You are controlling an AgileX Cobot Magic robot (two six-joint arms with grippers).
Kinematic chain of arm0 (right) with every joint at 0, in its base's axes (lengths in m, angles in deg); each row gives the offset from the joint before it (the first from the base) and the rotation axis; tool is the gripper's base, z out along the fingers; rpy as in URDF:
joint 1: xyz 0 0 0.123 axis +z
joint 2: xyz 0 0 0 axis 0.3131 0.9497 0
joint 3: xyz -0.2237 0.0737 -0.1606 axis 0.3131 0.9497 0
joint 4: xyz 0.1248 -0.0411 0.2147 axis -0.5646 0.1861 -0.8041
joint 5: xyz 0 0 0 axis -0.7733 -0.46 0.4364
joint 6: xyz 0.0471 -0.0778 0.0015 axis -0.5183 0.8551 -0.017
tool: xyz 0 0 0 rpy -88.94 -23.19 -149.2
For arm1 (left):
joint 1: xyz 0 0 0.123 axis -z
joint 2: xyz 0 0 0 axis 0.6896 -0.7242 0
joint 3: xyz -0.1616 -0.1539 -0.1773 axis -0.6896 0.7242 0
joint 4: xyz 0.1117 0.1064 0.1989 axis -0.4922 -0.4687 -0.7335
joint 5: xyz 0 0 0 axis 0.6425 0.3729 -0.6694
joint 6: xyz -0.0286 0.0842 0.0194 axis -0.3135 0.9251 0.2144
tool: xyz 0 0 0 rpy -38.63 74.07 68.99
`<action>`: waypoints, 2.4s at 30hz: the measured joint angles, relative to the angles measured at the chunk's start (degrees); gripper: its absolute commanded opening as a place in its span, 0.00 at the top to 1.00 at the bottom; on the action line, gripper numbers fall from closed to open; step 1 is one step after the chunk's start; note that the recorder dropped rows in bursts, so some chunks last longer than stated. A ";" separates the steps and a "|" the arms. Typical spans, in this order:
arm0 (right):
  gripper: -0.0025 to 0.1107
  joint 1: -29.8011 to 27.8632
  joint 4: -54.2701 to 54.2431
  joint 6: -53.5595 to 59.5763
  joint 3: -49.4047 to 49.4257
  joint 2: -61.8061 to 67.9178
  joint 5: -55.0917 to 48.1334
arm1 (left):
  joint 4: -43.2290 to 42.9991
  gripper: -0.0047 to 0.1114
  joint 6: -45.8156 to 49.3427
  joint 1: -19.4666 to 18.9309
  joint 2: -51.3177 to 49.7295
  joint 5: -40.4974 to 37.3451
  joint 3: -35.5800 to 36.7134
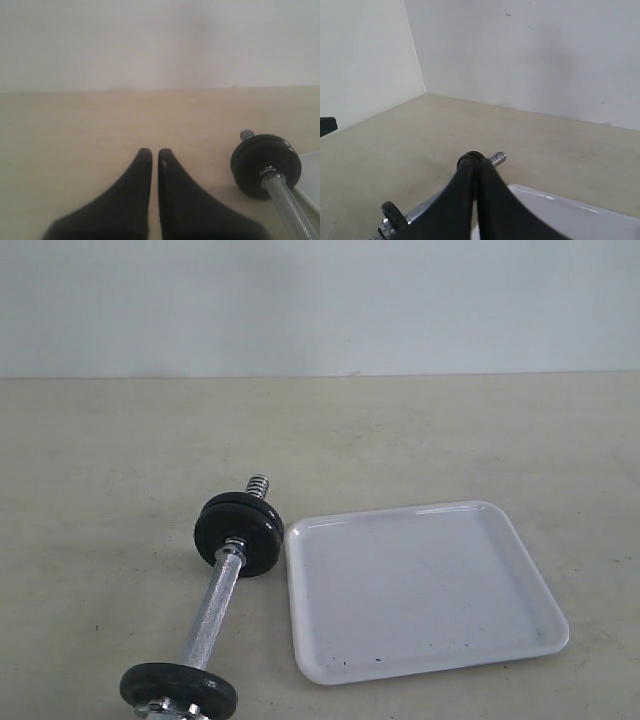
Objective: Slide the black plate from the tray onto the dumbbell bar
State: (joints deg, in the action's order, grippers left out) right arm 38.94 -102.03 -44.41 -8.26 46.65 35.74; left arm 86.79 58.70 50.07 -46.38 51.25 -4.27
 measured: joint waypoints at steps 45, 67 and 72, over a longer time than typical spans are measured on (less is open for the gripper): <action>0.97 0.00 22.18 -16.10 9.97 -3.27 15.21 | -4.80 0.92 -0.85 -9.92 0.00 -4.95 0.00; 0.97 0.00 49.46 -45.70 14.43 -3.27 12.59 | -4.80 0.92 -0.85 -9.92 0.00 -4.95 0.00; 0.97 0.00 49.34 -45.70 14.51 -3.27 8.53 | -4.80 0.92 -0.85 -9.92 0.00 -4.95 0.00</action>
State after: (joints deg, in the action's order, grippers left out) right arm 38.94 -52.68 -90.11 6.25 43.37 44.27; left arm 81.99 57.85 40.14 -46.38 46.31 -4.27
